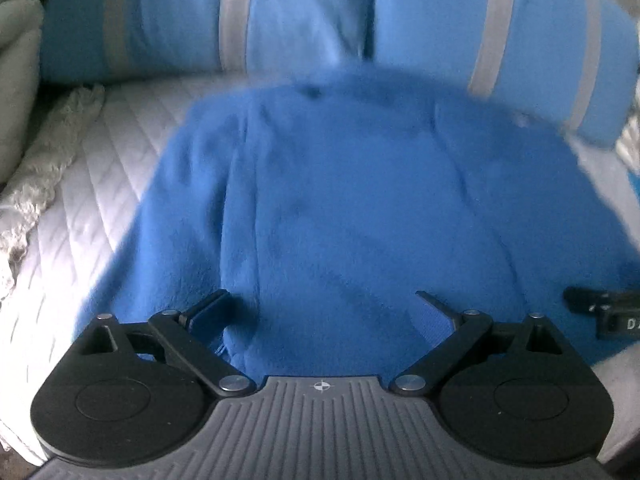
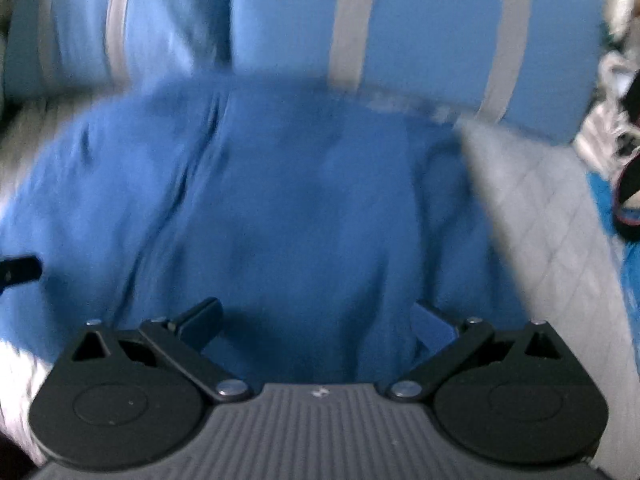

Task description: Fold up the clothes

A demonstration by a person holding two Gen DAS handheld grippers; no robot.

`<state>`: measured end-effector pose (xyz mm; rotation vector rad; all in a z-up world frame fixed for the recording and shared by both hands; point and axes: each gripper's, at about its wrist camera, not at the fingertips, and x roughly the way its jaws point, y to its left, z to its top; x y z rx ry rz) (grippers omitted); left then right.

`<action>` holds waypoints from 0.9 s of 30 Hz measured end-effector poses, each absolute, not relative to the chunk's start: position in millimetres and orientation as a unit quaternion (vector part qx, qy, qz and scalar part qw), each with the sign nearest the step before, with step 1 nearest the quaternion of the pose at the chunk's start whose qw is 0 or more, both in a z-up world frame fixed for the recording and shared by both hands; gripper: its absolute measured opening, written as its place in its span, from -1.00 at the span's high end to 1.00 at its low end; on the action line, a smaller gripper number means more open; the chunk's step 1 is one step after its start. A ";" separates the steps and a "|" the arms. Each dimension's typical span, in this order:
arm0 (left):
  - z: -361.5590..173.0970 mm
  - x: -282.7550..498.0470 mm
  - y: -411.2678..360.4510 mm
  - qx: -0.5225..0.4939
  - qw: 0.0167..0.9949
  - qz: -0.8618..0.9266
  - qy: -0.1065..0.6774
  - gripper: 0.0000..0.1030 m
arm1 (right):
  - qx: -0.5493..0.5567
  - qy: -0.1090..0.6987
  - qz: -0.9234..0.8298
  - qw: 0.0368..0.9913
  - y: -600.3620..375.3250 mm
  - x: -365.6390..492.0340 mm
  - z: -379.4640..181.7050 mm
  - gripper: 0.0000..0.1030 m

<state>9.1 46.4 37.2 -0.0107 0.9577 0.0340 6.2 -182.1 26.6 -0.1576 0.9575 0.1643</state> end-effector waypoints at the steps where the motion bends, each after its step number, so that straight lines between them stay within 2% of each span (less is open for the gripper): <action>1: 32.1 6.2 44.0 0.008 0.890 0.016 0.456 -0.99 | -0.089 0.465 0.079 0.877 -177.5 4.5 20.4 -0.99; 5: 15.6 -1.5 40.8 0.026 0.895 0.017 0.445 -1.00 | -0.100 0.477 0.073 0.870 -173.3 4.3 7.9 -0.98; 16: 22.9 -3.2 37.0 0.052 0.908 0.009 0.416 -1.00 | -0.103 0.448 0.093 0.883 -183.9 6.6 19.9 -0.99; 21: 35.8 13.4 54.8 0.013 0.908 0.001 0.418 -1.00 | -0.056 0.395 0.044 0.916 -232.9 33.9 46.5 -1.00; 27: 51.9 46.9 85.5 0.035 0.921 0.013 0.389 -1.00 | 0.034 0.416 0.032 0.908 -288.7 83.0 35.5 -1.00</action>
